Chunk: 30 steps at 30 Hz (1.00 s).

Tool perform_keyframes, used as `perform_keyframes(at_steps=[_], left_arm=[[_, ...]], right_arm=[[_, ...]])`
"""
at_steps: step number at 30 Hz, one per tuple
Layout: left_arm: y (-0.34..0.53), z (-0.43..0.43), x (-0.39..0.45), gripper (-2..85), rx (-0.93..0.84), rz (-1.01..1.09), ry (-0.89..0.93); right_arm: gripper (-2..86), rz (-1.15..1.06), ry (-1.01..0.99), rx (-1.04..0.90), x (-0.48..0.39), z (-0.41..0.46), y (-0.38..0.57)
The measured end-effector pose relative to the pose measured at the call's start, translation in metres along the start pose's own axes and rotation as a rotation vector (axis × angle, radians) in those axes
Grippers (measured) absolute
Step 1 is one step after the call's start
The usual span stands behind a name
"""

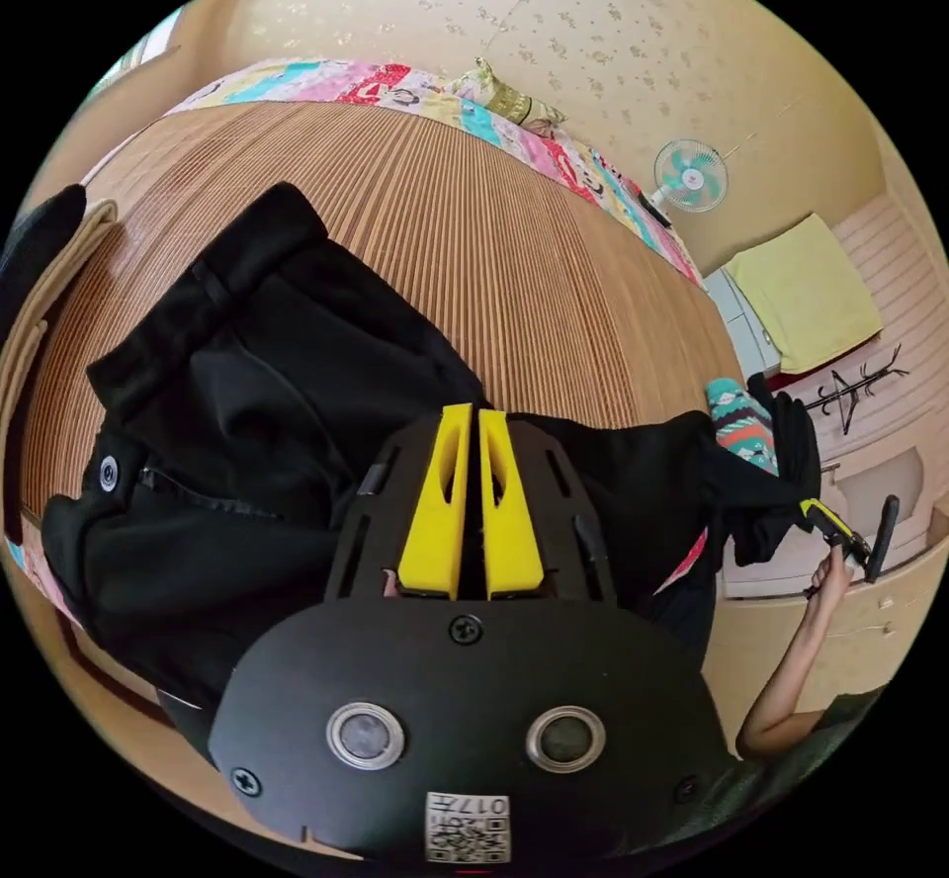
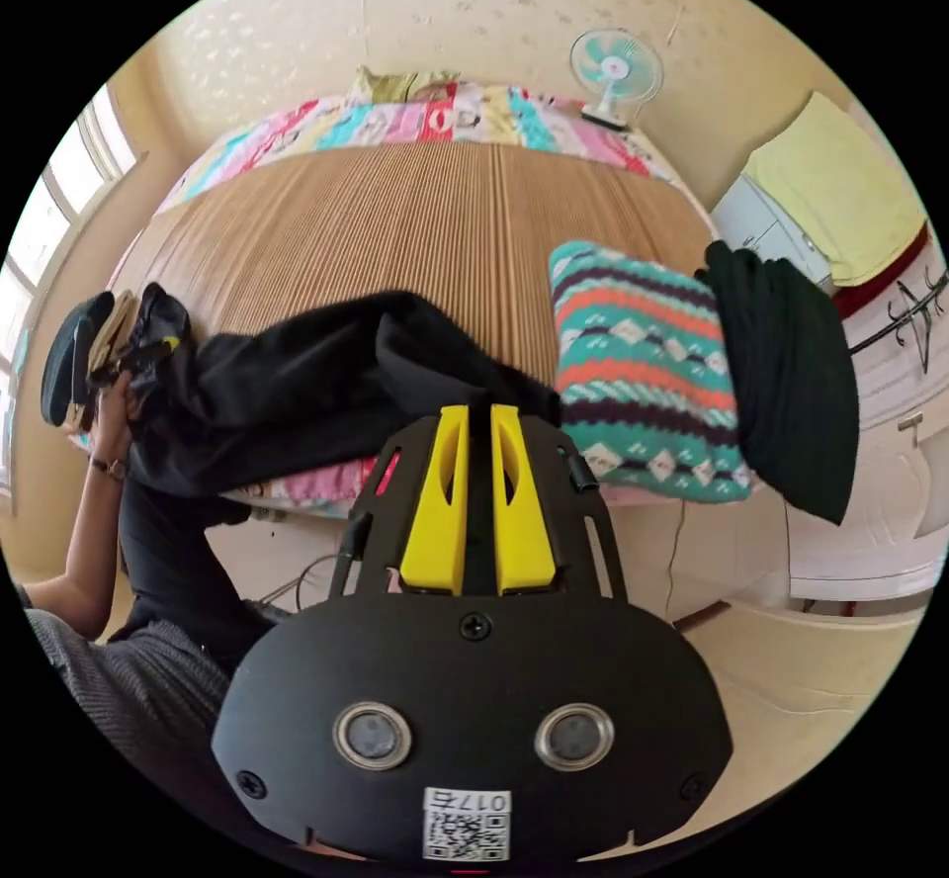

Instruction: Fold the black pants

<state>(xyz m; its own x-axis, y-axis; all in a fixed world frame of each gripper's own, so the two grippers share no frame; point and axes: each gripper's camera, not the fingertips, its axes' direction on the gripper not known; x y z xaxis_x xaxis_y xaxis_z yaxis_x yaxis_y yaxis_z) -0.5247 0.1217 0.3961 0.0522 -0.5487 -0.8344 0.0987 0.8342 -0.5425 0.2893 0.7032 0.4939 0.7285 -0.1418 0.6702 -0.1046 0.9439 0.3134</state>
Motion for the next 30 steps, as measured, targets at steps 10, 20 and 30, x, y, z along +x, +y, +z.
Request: perform_keyframes(at_steps=[10, 20, 30], left_arm=[[-0.045, -0.078, -0.091, 4.7, 0.691, -0.367, 0.492], [0.038, -0.088, -0.065, 13.9, 0.303, -0.103, 0.01], [0.03, 0.0, -0.037, 5.1, 0.003, 0.129, -0.775]], right_arm=[[13.9, 0.451, -0.2, 0.423, 0.11, -0.013, -0.191], [11.1, 0.018, -0.505, 0.114, 0.045, 0.062, -0.072], [8.2, 0.2, -0.574, 0.024, 0.042, 0.094, 0.043]])
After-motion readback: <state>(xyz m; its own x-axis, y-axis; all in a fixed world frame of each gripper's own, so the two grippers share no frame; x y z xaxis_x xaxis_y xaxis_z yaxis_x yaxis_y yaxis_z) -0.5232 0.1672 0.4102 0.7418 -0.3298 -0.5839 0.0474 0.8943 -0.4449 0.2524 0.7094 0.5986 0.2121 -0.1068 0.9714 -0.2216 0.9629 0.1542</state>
